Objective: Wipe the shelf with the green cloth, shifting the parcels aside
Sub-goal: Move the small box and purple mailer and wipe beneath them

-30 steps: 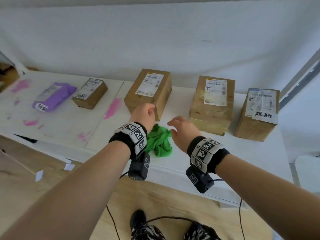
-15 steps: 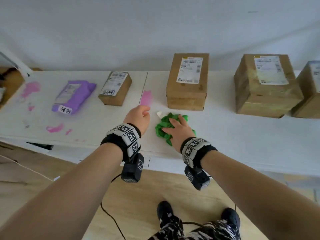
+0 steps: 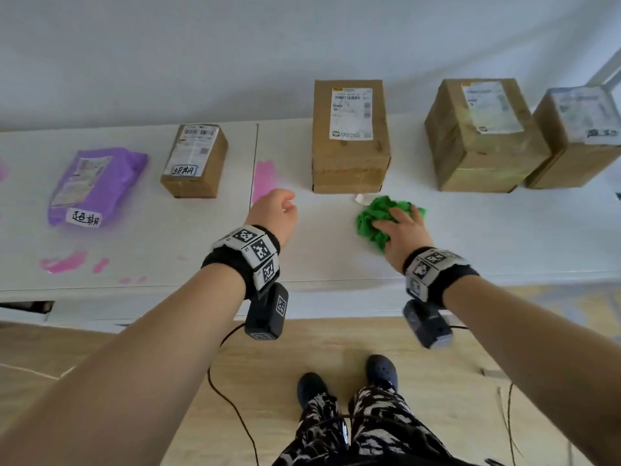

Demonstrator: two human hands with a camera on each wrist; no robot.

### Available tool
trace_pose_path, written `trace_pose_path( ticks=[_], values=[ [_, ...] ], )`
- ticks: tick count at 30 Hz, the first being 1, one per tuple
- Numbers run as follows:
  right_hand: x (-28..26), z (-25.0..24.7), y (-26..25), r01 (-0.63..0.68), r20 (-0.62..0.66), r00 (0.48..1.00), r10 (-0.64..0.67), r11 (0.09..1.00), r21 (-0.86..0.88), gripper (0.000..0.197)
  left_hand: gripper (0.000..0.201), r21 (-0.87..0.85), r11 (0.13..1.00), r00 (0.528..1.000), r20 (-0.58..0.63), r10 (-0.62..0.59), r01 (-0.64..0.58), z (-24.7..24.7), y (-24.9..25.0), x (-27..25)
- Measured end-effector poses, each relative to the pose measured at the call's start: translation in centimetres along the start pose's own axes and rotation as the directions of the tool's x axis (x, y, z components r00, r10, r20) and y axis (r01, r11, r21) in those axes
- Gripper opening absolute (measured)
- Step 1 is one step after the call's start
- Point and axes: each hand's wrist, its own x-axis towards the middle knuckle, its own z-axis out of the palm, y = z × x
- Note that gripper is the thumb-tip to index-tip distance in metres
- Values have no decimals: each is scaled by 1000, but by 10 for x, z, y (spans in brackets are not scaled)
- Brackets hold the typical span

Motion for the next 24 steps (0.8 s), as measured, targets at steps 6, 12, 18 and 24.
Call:
trace_pose_path(
  ticks=[6,12,18,24],
  values=[
    [-29,27,-59,338,120,936,-330,940,-53,66,68,96,995,999,-38,-37,40,5,34,7],
    [-7,5,24,293,138,950,-279,952,-92,64,93,229,973,998,-49,-27,38,12,82,23],
    [18,-18,36,35,95,995,-25,994,-103,62,107,245,968,998,-48,-47,58,32,115,47],
    [11,21,40,466,224,878,-424,864,-191,64,134,304,938,986,-29,-166,167,51,136,71]
  ],
)
